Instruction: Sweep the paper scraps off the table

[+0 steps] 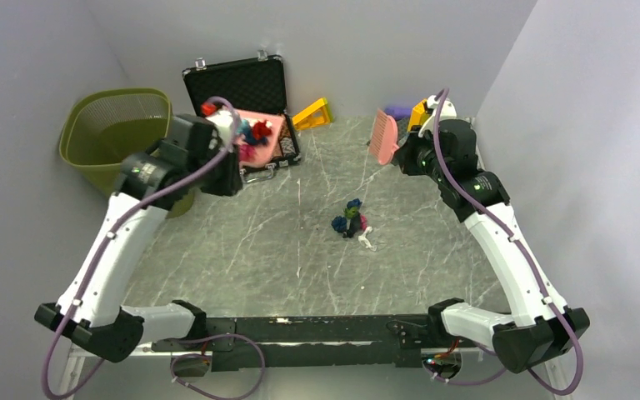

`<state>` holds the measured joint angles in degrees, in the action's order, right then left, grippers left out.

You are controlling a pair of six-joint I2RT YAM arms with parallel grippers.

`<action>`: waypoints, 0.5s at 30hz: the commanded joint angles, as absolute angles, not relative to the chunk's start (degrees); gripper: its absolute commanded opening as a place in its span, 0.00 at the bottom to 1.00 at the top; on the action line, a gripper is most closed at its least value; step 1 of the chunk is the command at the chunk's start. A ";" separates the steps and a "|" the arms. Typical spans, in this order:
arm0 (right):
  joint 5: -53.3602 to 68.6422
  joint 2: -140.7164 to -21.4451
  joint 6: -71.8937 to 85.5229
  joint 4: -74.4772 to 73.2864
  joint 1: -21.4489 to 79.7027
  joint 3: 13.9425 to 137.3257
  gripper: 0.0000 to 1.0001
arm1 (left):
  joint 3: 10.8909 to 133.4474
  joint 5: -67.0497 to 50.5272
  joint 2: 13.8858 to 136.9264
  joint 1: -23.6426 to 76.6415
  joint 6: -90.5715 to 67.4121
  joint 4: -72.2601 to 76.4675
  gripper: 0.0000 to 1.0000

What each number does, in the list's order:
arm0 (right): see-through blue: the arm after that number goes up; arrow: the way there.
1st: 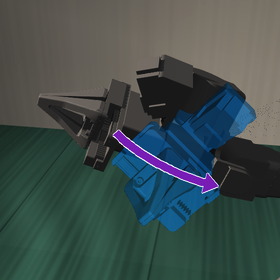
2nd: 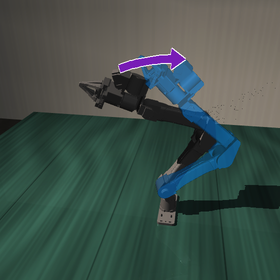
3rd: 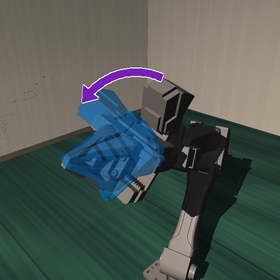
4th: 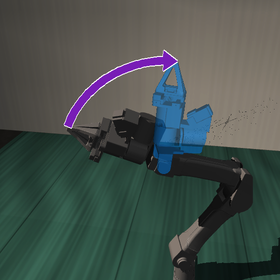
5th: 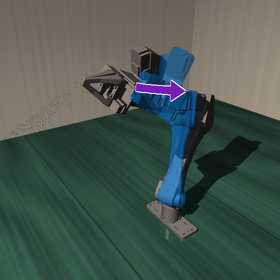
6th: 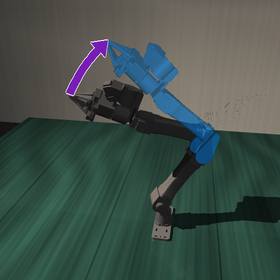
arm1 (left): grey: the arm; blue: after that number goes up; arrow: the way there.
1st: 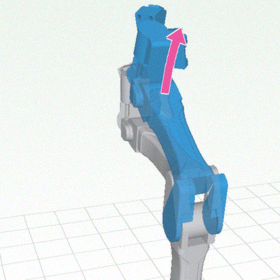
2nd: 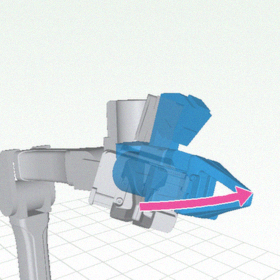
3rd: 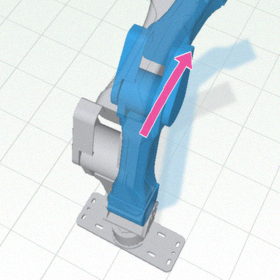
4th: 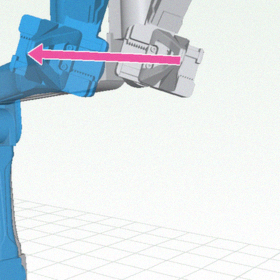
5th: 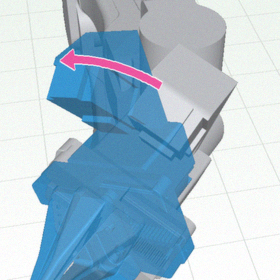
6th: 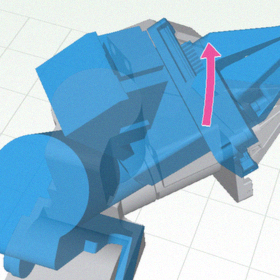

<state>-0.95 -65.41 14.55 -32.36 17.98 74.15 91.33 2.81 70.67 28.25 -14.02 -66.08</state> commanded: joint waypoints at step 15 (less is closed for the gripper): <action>2.26 -59.69 15.15 -30.73 17.75 73.75 0.00 | 95.05 -59.72 73.63 -22.13 -41.14 -36.60 0.00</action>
<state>1.19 -61.91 14.57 -32.60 17.96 73.63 104.51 -38.24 74.43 -15.03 -25.02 -57.19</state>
